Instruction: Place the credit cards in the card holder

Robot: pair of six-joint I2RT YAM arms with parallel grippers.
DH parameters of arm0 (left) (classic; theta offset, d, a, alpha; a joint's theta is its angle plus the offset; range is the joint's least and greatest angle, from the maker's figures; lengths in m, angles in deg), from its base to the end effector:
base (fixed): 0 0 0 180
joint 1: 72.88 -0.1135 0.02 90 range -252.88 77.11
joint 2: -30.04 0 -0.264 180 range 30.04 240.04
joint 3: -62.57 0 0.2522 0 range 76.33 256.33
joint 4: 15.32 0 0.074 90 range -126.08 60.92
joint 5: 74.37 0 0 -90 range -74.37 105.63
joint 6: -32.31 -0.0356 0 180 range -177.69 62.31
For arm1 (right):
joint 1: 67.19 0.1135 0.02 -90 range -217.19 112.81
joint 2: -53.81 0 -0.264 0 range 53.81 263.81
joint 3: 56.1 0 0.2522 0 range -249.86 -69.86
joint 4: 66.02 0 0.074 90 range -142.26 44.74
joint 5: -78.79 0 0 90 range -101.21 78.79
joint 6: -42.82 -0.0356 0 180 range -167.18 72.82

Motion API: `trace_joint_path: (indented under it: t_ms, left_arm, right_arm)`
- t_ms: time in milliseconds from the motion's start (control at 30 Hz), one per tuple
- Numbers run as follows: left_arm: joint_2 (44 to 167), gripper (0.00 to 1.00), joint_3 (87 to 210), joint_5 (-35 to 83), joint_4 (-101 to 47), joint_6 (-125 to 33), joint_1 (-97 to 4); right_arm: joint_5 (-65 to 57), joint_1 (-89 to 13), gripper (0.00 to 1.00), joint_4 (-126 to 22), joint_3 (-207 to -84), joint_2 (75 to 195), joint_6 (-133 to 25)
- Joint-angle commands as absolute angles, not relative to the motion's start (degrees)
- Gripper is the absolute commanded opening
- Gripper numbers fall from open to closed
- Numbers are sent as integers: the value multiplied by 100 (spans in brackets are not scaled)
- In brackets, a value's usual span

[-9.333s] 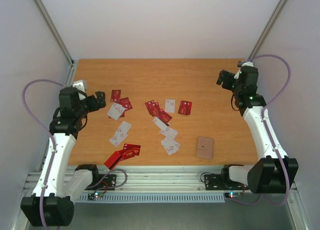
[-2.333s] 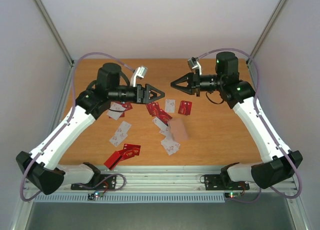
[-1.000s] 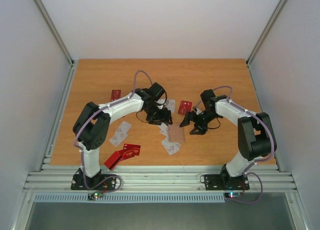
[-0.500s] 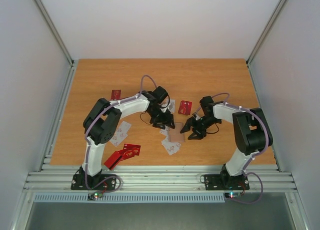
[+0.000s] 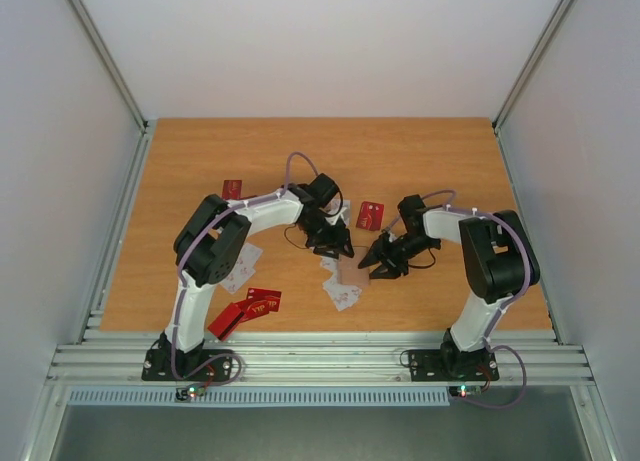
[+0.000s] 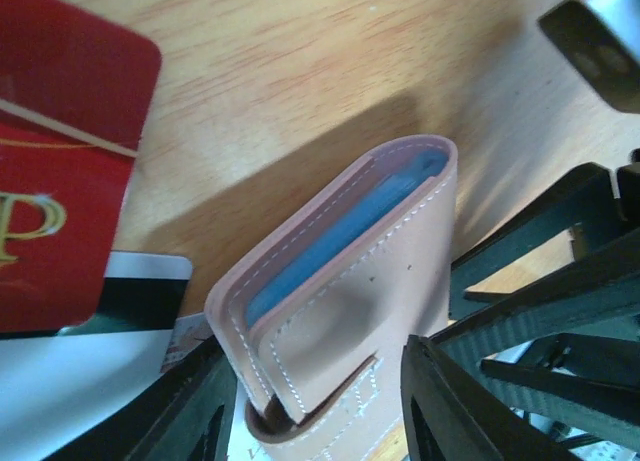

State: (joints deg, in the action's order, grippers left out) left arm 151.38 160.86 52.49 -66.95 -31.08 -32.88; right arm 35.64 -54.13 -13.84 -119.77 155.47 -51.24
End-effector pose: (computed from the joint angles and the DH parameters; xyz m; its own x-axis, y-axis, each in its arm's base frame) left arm 0.3053 -0.2840 0.1414 -0.9453 0.3254 0.0229 0.2374 0.7346 -0.6356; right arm 0.2589 0.0867 0.1185 -0.9825 -0.1782 0.0546 -0.0831 0.6810 0.7275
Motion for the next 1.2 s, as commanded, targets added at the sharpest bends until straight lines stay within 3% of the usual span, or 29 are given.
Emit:
trace_joint_path:
  t_ms: [0,267,667,767,867,1000,1167]
  left_arm:
    - [15167,45,15917,5709,-6066,-2978,-3248]
    - [15042,32,15651,6160,-5284,-2658,-3246]
    - [14875,2,15454,6726,-4411,-2271,-3248]
    - [14772,0,15506,6684,-4548,-2294,-3274]
    - [14511,0,15591,6685,-4838,-2290,-3386]
    - [13833,0,15690,6909,-5099,-2181,-3716]
    - [12996,0,15923,7498,-5453,-1948,-4100]
  right_arm:
    - [3462,-5445,41,-1678,-11863,15784,-5122]
    - [3476,-5445,35,-1691,-11886,15787,-5105]
    - [3531,-5445,34,-1510,-12069,15627,-4945]
    - [3378,-5445,36,-1311,-12137,15365,-4873]
    - [3253,-5489,46,-1067,-12193,14826,-4879]
    - [3368,-5578,73,-793,-12338,13730,-4909]
    - [3947,-5686,76,-911,-12724,12746,-5074]
